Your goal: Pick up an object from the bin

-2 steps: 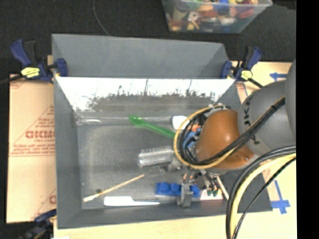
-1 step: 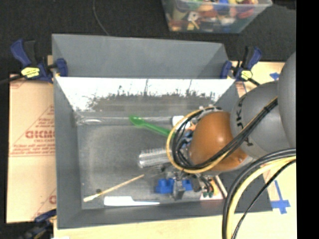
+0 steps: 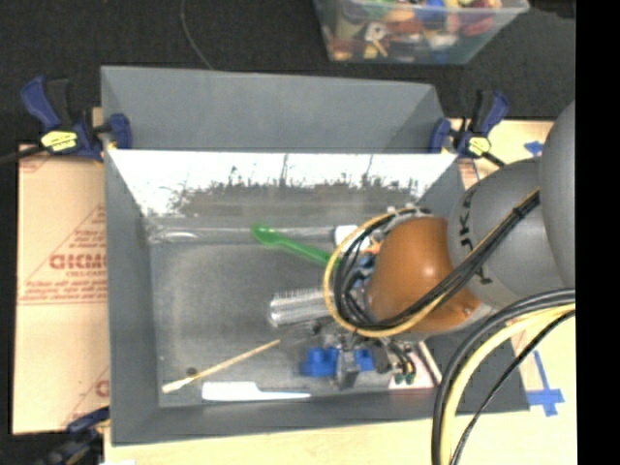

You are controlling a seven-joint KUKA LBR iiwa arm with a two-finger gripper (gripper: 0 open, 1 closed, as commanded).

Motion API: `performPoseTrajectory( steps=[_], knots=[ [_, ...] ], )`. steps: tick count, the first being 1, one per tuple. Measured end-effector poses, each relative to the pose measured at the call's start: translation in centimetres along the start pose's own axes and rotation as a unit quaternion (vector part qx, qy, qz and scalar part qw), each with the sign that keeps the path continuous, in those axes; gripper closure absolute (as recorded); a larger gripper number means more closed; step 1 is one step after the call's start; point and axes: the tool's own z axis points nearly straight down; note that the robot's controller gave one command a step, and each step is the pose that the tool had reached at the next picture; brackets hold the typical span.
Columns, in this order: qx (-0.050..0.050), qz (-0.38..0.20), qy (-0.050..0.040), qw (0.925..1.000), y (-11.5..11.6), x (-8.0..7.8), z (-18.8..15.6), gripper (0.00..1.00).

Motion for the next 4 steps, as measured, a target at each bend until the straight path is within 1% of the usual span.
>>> performPoseTrajectory(
  steps=[1, 2, 3, 4],
  knots=[
    [0.000, 0.000, -0.0011, 1.0000, 0.0, 0.0, -0.3, 1.00],
    [0.000, 0.000, 0.0028, 1.0000, -0.1, 0.1, -3.6, 1.00],
    [0.001, 0.001, -0.0012, 1.0000, -0.1, -0.2, -5.8, 1.00],
    [0.001, 0.001, -0.0022, 1.0000, -0.2, -0.2, -6.2, 1.00]
  ],
)
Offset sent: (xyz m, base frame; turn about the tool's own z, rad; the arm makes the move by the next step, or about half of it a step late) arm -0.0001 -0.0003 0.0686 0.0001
